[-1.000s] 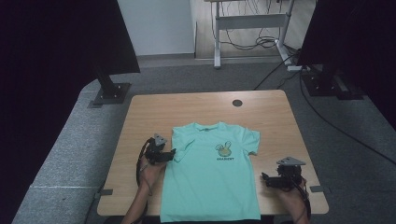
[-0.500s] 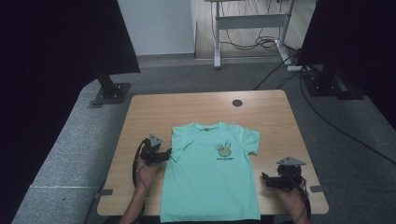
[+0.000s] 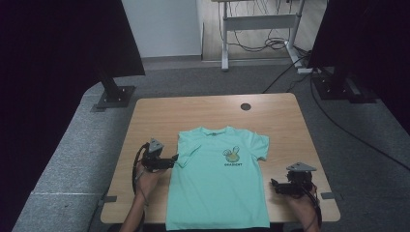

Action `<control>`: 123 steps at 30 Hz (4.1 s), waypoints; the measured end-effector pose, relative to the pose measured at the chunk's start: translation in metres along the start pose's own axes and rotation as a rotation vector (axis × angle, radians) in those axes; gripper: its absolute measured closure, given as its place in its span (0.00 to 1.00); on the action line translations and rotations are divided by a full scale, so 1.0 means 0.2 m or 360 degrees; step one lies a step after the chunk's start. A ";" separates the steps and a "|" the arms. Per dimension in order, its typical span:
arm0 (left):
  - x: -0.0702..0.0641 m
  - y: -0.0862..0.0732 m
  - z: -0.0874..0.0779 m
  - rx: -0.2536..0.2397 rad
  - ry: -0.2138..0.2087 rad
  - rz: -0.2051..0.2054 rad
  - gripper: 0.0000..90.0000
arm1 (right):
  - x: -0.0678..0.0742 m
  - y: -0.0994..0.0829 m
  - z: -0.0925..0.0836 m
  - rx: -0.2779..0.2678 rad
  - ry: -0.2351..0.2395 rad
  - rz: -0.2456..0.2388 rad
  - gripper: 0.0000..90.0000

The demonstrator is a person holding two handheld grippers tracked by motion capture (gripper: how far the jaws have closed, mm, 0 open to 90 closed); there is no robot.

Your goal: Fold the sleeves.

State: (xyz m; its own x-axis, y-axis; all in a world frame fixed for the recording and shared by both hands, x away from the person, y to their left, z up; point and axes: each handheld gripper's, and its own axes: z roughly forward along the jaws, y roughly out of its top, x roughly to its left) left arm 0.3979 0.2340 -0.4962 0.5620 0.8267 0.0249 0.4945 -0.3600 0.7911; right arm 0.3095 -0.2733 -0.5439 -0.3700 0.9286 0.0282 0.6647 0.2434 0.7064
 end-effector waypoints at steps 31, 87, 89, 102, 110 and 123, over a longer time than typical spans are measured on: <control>0.01 -0.30 -0.32 0.0024 0.0053 -0.0113 0.13 | 0.00 0.00 0.00 0.0004 0.0006 -0.0005 0.02; 0.02 -0.46 -0.27 0.0243 0.0155 -0.0178 0.00 | -0.08 0.36 0.16 -0.0140 0.0082 0.0051 0.10; 0.02 -0.46 -0.27 0.0242 0.0154 -0.0178 0.00 | -0.09 0.39 0.18 -0.0155 0.0061 0.0041 0.09; 0.02 -0.46 -0.27 0.0243 0.0153 -0.0177 0.00 | -0.16 0.50 0.32 -0.0152 0.0045 0.0007 0.21; 0.02 -0.46 -0.27 0.0243 0.0153 -0.0177 0.00 | -0.21 0.55 0.39 -0.0154 0.0052 0.0025 0.32; 0.02 -0.46 -0.27 0.0243 0.0153 -0.0176 0.00 | -0.24 0.60 0.50 -0.0119 0.0032 0.0117 0.61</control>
State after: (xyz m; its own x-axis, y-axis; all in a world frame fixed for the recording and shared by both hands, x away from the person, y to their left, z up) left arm 0.3186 0.2935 -0.5346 0.4365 0.8997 0.0069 0.6487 -0.3200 0.6905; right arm 0.4707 -0.2606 -0.5314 -0.3356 0.9372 0.0954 0.6406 0.1528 0.7525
